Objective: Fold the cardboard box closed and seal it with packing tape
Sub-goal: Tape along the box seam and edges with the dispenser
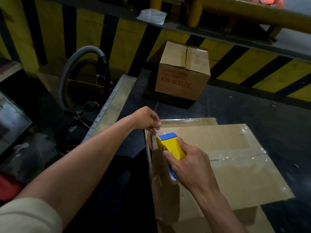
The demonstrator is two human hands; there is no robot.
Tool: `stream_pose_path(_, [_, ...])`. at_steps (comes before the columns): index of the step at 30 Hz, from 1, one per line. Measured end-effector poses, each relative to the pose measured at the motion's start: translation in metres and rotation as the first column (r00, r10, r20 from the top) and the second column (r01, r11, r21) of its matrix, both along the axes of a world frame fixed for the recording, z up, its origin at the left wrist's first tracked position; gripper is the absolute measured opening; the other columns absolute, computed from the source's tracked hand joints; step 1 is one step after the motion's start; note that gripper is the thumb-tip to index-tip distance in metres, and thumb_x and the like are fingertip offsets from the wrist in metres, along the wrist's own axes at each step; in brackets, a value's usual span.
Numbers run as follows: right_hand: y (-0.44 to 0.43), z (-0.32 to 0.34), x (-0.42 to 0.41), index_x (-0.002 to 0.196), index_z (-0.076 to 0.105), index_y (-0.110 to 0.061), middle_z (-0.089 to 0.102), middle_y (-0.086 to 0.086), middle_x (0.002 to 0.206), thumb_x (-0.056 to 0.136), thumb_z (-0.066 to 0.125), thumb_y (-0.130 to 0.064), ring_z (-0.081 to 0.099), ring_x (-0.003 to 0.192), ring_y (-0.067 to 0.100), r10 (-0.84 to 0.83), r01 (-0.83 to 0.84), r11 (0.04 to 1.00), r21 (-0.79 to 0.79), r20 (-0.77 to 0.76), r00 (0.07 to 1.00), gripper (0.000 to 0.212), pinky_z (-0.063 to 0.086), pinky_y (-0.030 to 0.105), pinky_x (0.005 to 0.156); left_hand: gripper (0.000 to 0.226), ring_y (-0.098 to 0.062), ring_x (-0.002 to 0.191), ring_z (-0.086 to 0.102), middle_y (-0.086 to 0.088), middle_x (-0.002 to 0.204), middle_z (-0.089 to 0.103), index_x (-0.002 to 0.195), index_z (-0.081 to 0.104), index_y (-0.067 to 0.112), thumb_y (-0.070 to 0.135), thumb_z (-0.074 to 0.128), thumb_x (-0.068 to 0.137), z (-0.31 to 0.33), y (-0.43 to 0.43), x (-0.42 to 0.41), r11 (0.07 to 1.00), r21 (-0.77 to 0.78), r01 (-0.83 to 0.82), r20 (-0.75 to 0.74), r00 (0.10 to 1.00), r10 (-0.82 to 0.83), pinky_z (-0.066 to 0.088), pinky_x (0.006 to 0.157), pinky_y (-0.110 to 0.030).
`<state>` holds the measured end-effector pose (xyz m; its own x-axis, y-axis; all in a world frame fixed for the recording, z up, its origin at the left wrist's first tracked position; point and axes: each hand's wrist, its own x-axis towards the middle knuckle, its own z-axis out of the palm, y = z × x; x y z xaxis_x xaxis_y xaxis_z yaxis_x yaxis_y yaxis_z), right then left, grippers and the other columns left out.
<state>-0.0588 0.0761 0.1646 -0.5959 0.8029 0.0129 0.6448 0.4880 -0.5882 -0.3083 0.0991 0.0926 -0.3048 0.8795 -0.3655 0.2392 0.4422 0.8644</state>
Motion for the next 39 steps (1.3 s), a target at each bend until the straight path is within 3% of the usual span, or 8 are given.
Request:
stream_pose_path(6, [-0.003, -0.006, -0.005, 0.147, 0.042, -0.024, 0.066, 0.009, 0.103, 0.086, 0.057, -0.059, 0.059, 0.095, 0.025, -0.033, 0.037, 0.996, -0.082, 0.054, 0.998, 0.072, 0.051, 0.038, 0.08, 0.01, -0.016, 0.065, 0.068, -0.013, 0.077, 0.076, 0.082, 0.073, 0.008, 0.008, 0.072, 0.092, -0.021, 0.007, -0.003, 1.0, 0.02, 0.006, -0.118, 0.993, -0.004, 0.054, 0.062, -0.025])
stream_pose_path(17, [0.0, -0.007, -0.018, 0.147, 0.04, -0.026, 0.065, 0.009, 0.104, 0.088, 0.054, -0.059, 0.058, 0.098, 0.026, -0.006, 0.02, 0.995, -0.1, 0.14, 0.99, 0.07, 0.048, 0.035, 0.078, 0.005, -0.01, 0.072, 0.07, 0.0, 0.078, 0.075, 0.084, 0.076, 0.018, 0.019, 0.077, 0.09, -0.026, 0.014, -0.012, 0.998, -0.029, 0.05, -0.311, 0.949, -0.057, 0.057, 0.066, -0.023])
stream_pose_path(23, [-0.001, -0.014, -0.014, 0.149, 0.036, -0.027, 0.063, 0.009, 0.101, 0.088, 0.052, -0.059, 0.058, 0.098, 0.025, -0.012, 0.03, 0.993, -0.118, 0.15, 0.989, 0.071, 0.05, 0.036, 0.081, 0.006, -0.014, 0.071, 0.067, -0.005, 0.079, 0.074, 0.086, 0.076, 0.015, 0.019, 0.076, 0.091, -0.028, 0.017, -0.016, 0.996, -0.068, 0.052, -0.251, 0.966, -0.067, 0.057, 0.065, -0.025])
stream_pose_path(28, [0.0, -0.015, -0.014, 0.15, 0.034, -0.027, 0.06, 0.007, 0.101, 0.09, 0.049, -0.061, 0.058, 0.097, 0.024, -0.004, 0.023, 0.991, -0.13, 0.144, 0.99, 0.071, 0.05, 0.038, 0.082, 0.009, -0.011, 0.066, 0.064, 0.001, 0.073, 0.069, 0.084, 0.076, 0.015, 0.022, 0.076, 0.09, -0.027, 0.02, -0.016, 0.992, -0.12, 0.047, -0.235, 0.969, -0.074, 0.05, 0.059, -0.021])
stream_pose_path(33, [0.001, -0.015, -0.016, 0.15, 0.033, -0.027, 0.06, 0.007, 0.105, 0.091, 0.048, -0.061, 0.058, 0.098, 0.024, 0.006, 0.013, 0.992, -0.125, 0.148, 0.989, 0.07, 0.051, 0.038, 0.084, 0.007, -0.017, 0.078, 0.065, -0.004, 0.082, 0.069, 0.082, 0.077, 0.015, 0.015, 0.075, 0.089, -0.024, 0.026, -0.016, 0.975, -0.22, 0.011, -0.156, 0.987, -0.047, 0.053, 0.063, -0.027])
stream_pose_path(36, [0.003, -0.019, -0.016, 0.148, 0.036, -0.026, 0.062, 0.008, 0.097, 0.09, 0.047, -0.061, 0.059, 0.094, 0.025, -0.003, 0.019, 0.994, -0.109, 0.147, 0.989, 0.069, 0.05, 0.037, 0.08, 0.009, -0.017, 0.076, 0.064, -0.005, 0.082, 0.069, 0.09, 0.077, 0.008, 0.013, 0.073, 0.085, -0.019, 0.028, -0.015, 0.956, -0.292, -0.009, -0.077, 0.997, -0.014, 0.058, 0.064, -0.029])
stream_pose_path(39, [0.003, -0.023, -0.018, 0.145, 0.04, -0.026, 0.064, 0.007, 0.089, 0.088, 0.046, -0.063, 0.059, 0.089, 0.025, -0.007, 0.02, 0.996, -0.086, 0.153, 0.988, 0.068, 0.046, 0.033, 0.072, 0.012, -0.016, 0.069, 0.058, -0.003, 0.074, 0.064, 0.09, 0.076, 0.007, 0.015, 0.072, 0.082, -0.016, 0.029, -0.013, 0.948, -0.317, -0.018, -0.081, 0.997, -0.009, 0.053, 0.063, -0.029])
